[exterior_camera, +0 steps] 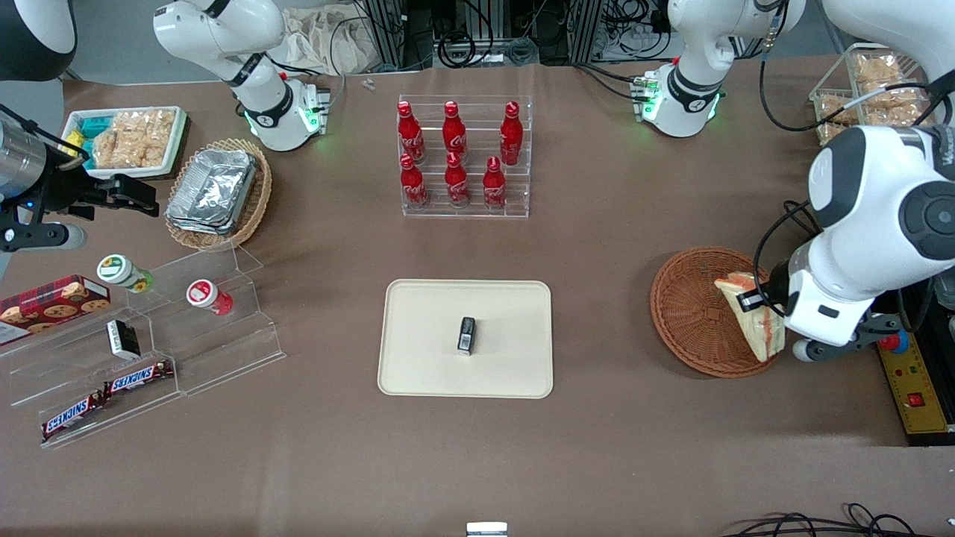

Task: Place sandwich from basket to tray
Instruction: 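Lift the sandwich out of the basket with the left gripper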

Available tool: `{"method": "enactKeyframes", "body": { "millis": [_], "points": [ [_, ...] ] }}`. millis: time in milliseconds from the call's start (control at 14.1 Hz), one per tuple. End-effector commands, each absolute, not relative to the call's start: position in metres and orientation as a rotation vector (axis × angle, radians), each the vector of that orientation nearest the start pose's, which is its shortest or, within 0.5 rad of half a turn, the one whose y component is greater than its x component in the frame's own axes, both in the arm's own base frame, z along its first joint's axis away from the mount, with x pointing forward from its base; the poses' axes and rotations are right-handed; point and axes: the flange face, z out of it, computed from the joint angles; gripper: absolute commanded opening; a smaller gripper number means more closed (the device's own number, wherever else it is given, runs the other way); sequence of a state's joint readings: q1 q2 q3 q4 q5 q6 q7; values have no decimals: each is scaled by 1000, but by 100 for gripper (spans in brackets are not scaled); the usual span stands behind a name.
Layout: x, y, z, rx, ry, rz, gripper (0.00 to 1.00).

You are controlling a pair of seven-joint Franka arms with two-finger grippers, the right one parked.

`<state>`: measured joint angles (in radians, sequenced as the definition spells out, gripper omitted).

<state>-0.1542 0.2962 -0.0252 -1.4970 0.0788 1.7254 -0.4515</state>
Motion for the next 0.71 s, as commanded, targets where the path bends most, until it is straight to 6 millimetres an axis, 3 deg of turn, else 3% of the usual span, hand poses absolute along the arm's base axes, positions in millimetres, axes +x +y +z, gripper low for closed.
{"method": "enactKeyframes", "body": {
  "millis": [0, 283, 496, 638],
  "points": [
    [632, -160, 495, -2992, -198, 86, 0],
    [622, -251, 469, -3001, -14, 96, 0],
    [617, -303, 433, -3028, 86, 125, 0],
    [619, -329, 407, -3125, 60, 148, 0]
  ]
}}
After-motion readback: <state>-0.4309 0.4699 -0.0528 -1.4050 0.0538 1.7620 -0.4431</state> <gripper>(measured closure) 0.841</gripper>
